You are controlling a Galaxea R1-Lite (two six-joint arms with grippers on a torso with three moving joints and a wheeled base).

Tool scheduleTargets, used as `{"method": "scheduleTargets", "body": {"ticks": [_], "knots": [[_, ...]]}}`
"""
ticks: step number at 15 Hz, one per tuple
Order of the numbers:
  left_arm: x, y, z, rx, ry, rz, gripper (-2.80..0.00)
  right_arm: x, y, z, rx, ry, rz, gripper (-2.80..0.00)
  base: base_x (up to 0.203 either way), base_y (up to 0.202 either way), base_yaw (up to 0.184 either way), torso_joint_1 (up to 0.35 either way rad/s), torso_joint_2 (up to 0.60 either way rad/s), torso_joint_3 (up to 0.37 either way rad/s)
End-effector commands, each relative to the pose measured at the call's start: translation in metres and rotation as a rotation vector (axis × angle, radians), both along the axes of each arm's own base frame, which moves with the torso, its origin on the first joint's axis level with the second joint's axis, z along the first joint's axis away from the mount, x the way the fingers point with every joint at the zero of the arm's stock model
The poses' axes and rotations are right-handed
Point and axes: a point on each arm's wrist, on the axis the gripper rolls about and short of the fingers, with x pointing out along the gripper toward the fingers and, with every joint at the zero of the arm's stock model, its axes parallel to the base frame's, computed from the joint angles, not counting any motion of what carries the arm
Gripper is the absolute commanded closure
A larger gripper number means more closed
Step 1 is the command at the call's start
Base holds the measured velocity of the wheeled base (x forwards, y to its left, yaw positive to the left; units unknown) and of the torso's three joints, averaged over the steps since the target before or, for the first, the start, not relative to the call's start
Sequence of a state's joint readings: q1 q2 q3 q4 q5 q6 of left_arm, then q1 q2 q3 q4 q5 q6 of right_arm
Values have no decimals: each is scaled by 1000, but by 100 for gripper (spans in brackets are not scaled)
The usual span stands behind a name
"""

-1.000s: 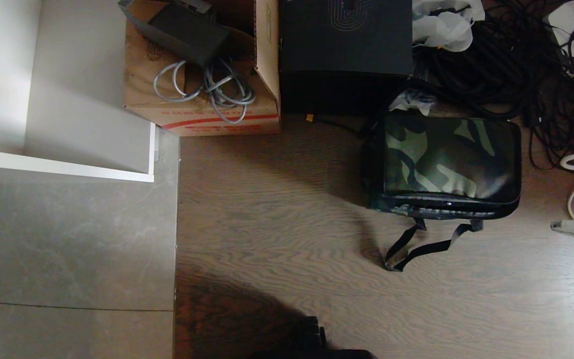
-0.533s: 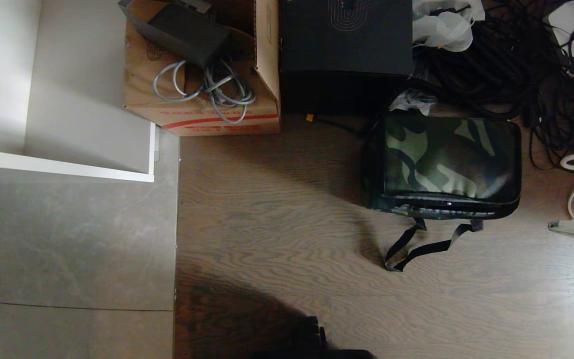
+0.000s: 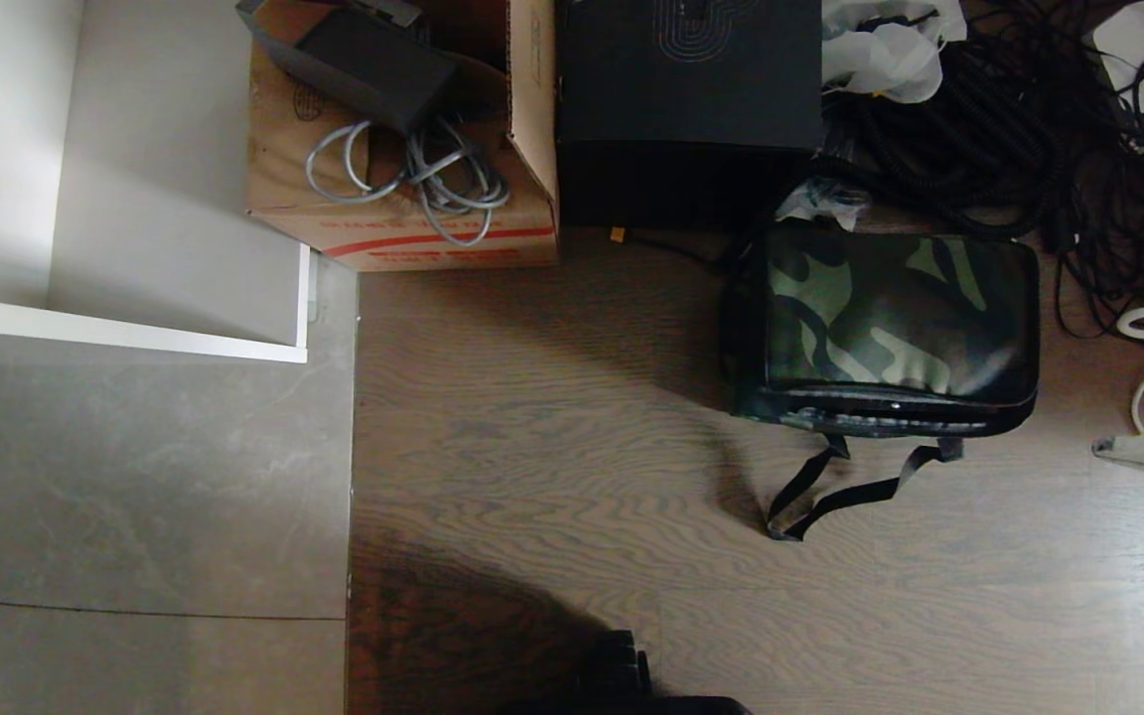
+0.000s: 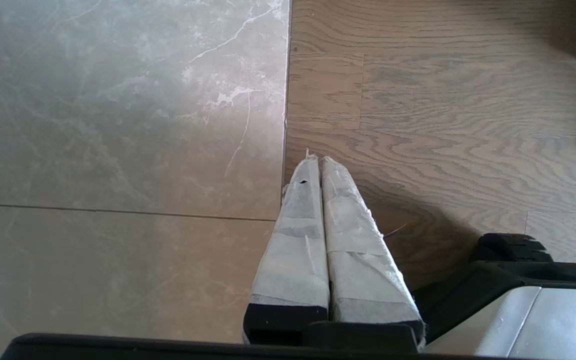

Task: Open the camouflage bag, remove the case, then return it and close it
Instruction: Open the top of the storage box

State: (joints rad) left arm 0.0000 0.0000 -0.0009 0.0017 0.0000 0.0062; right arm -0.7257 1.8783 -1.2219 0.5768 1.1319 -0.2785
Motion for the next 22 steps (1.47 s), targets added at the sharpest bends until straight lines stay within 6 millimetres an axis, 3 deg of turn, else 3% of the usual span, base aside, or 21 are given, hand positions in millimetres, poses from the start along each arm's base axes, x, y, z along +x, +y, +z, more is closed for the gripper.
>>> {"method": "scheduleTargets", "body": {"ticks": [1, 6, 11, 22], "knots": [[0, 0, 0, -2, -1, 0, 0, 0, 0, 0, 5, -3, 3, 0, 0, 0, 0, 0, 0, 0], [0, 0, 0, 0, 1, 0, 0, 0, 1, 0, 6, -2, 4, 0, 0, 0, 0, 0, 0, 0], [0, 0, 0, 0, 1, 0, 0, 0, 1, 0, 7, -3, 5, 0, -159, 0, 1, 1, 1, 2], [0, 0, 0, 1, 1, 0, 0, -1, 4, 2, 24, -4, 12, 0, 0, 0, 0, 1, 0, 52]]}}
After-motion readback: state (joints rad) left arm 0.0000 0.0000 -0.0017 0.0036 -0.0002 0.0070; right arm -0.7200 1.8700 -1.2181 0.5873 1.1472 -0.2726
